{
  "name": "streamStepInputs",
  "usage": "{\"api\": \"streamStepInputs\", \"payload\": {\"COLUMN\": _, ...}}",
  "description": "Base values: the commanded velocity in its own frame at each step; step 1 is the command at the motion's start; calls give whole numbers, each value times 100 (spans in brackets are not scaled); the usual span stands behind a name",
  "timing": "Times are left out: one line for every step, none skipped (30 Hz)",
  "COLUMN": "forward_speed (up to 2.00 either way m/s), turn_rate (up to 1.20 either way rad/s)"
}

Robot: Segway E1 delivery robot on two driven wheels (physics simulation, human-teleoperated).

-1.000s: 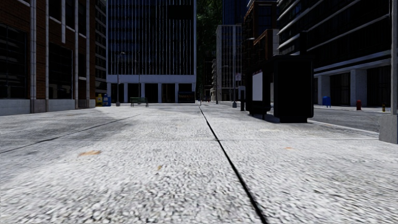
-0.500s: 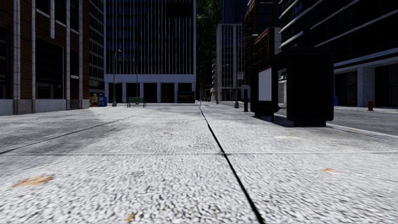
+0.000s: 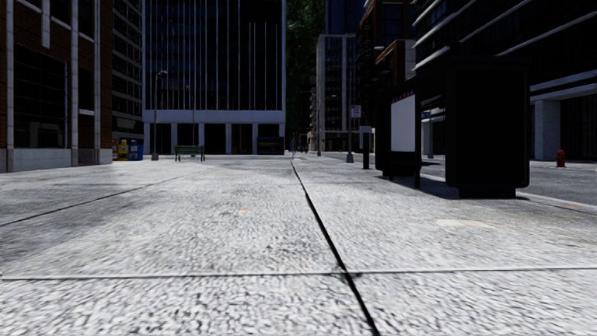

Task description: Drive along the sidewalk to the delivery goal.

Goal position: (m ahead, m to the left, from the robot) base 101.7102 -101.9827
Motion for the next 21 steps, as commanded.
{"api": "streamStepInputs", "payload": {"forward_speed": 200, "turn_rate": -28}}
{"api": "streamStepInputs", "payload": {"forward_speed": 200, "turn_rate": -29}}
{"api": "streamStepInputs", "payload": {"forward_speed": 200, "turn_rate": -29}}
{"api": "streamStepInputs", "payload": {"forward_speed": 200, "turn_rate": -29}}
{"api": "streamStepInputs", "payload": {"forward_speed": 200, "turn_rate": -29}}
{"api": "streamStepInputs", "payload": {"forward_speed": 200, "turn_rate": -29}}
{"api": "streamStepInputs", "payload": {"forward_speed": 200, "turn_rate": -29}}
{"api": "streamStepInputs", "payload": {"forward_speed": 200, "turn_rate": -29}}
{"api": "streamStepInputs", "payload": {"forward_speed": 200, "turn_rate": -29}}
{"api": "streamStepInputs", "payload": {"forward_speed": 200, "turn_rate": -29}}
{"api": "streamStepInputs", "payload": {"forward_speed": 200, "turn_rate": -29}}
{"api": "streamStepInputs", "payload": {"forward_speed": 200, "turn_rate": -29}}
{"api": "streamStepInputs", "payload": {"forward_speed": 200, "turn_rate": -28}}
{"api": "streamStepInputs", "payload": {"forward_speed": 200, "turn_rate": -28}}
{"api": "streamStepInputs", "payload": {"forward_speed": 200, "turn_rate": -4}}
{"api": "streamStepInputs", "payload": {"forward_speed": 200, "turn_rate": 0}}
{"api": "streamStepInputs", "payload": {"forward_speed": 200, "turn_rate": 0}}
{"api": "streamStepInputs", "payload": {"forward_speed": 200, "turn_rate": 0}}
{"api": "streamStepInputs", "payload": {"forward_speed": 200, "turn_rate": 0}}
{"api": "streamStepInputs", "payload": {"forward_speed": 200, "turn_rate": 0}}
{"api": "streamStepInputs", "payload": {"forward_speed": 200, "turn_rate": 0}}
